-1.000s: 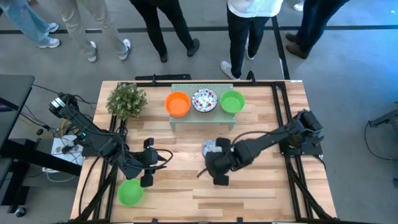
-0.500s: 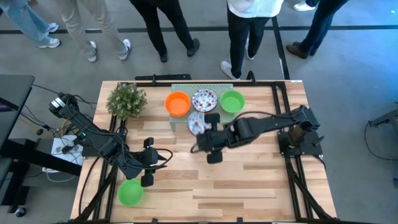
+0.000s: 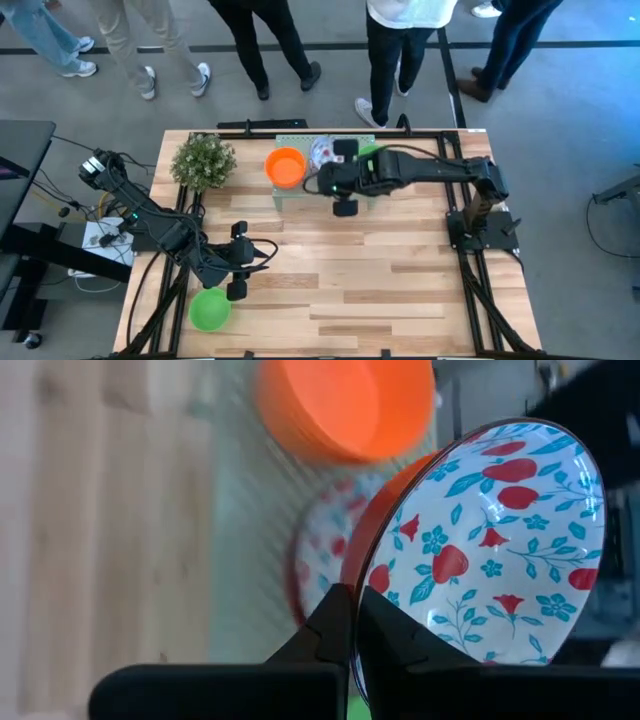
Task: Pick & Place Mini bowls
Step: Stack the red patterned bowl onto the stacked red patterned bowls on the shelf
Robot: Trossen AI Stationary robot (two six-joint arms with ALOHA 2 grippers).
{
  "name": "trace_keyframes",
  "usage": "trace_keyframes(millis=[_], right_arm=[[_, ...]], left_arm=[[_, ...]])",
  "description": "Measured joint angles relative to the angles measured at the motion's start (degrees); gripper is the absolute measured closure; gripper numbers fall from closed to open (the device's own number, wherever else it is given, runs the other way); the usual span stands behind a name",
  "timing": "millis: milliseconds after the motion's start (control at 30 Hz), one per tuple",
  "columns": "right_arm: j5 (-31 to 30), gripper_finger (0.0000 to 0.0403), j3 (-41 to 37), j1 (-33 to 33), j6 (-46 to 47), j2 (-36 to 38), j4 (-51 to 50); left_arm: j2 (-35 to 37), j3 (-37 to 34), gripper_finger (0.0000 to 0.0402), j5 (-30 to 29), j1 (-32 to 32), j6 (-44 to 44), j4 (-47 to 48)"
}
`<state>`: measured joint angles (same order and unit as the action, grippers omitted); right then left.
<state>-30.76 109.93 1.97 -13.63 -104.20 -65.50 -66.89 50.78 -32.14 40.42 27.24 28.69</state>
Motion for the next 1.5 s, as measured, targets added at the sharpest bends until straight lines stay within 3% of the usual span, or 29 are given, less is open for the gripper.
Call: trace_keyframes(millis=[200, 367, 1267, 1500], right_arm=[[1.0, 0.0401, 0.0, -3.8, 0.0, 0.0, -1.7], [5.4, 0.0401, -1.3, -5.5, 0.4, 0.0, -1.5], [9.0, 0.04, -2.2, -6.3, -3.0, -4.4, -0.8], [9.7, 0.0371, -2.2, -6.3, -3.2, -4.4, -0.4]], left_arm=[[0.0, 0.0, 0.0279, 0.0, 0.0, 0.0, -0.1], [0.0, 0.0, 0.0279, 0.0, 0.0, 0.0, -0.1], [0.0, 0.0, 0.0279, 0.0, 0.0, 0.0, -0.6], [0.0, 0.0, 0.0279, 0.0, 0.0, -0.4, -0.7]])
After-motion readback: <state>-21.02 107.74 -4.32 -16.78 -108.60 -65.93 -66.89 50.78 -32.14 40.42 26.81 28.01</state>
